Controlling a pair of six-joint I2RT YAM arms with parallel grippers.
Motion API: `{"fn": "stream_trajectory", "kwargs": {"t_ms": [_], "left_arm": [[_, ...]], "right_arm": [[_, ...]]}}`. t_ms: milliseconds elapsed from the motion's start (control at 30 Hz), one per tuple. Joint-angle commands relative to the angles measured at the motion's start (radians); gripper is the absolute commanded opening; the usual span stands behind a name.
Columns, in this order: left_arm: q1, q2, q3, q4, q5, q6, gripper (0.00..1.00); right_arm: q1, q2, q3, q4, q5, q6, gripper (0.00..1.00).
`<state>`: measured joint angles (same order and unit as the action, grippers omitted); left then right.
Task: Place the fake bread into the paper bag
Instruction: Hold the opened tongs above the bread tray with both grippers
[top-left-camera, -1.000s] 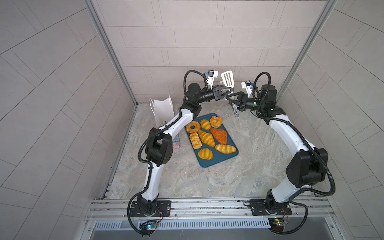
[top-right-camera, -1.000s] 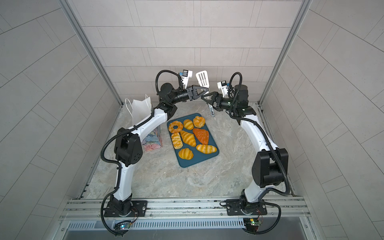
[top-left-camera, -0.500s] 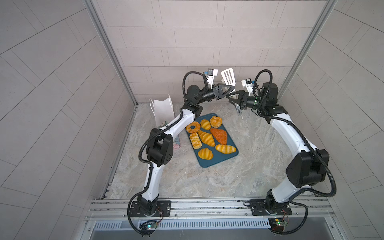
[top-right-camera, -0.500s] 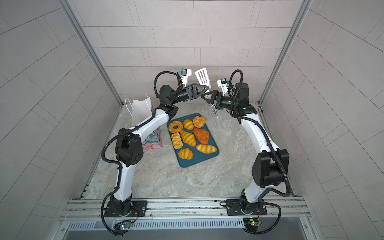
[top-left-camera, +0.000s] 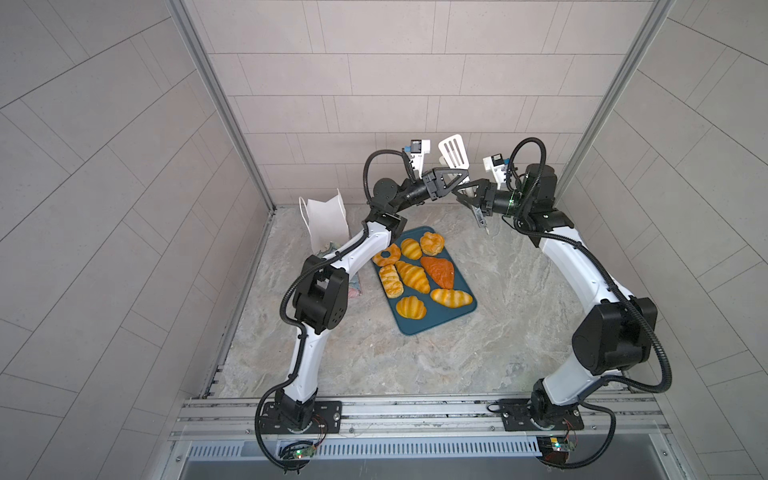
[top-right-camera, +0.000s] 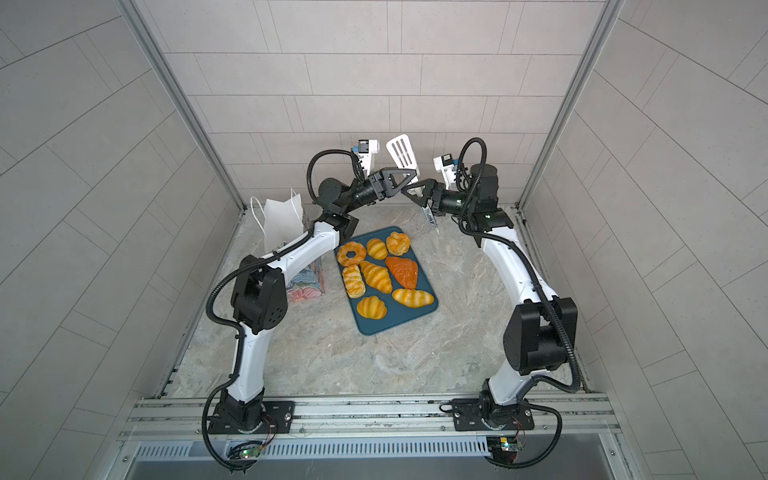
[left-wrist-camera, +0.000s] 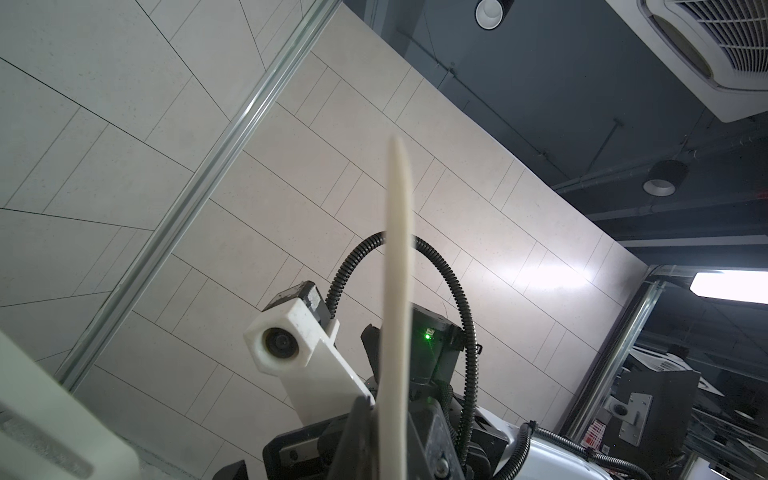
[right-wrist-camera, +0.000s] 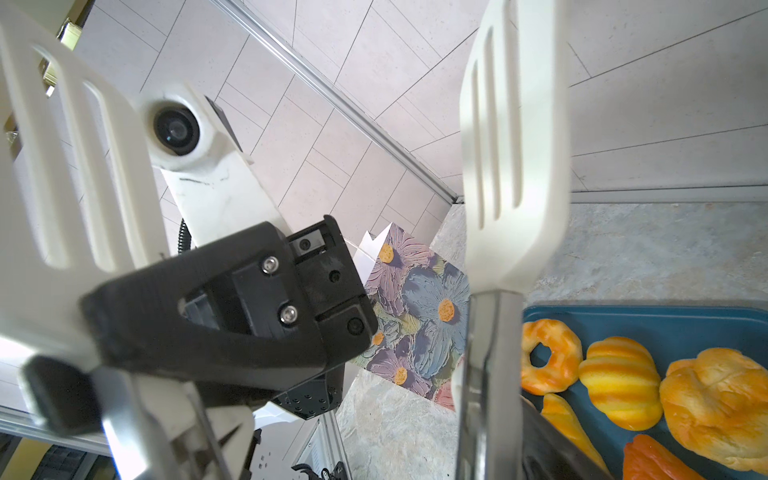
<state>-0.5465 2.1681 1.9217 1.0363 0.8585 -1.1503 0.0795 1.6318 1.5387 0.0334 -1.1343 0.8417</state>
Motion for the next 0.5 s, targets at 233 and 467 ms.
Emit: {"fn": "stream_trajectory", "kwargs": {"t_ms": [233,467], "left_arm": [[-0.090,0.046,-0.003,0.218,0.135,-0.131,0.04],[-0.060,0.047,-0.001,0.216,0.133,-0.128,0.04]], "right_arm": [[0.000,-0.005,0.017,0.083,0.053,0.073,0.84],[-0.019,-0.033,0.004,-0.021,0.045,-0.003,0.72]]}}
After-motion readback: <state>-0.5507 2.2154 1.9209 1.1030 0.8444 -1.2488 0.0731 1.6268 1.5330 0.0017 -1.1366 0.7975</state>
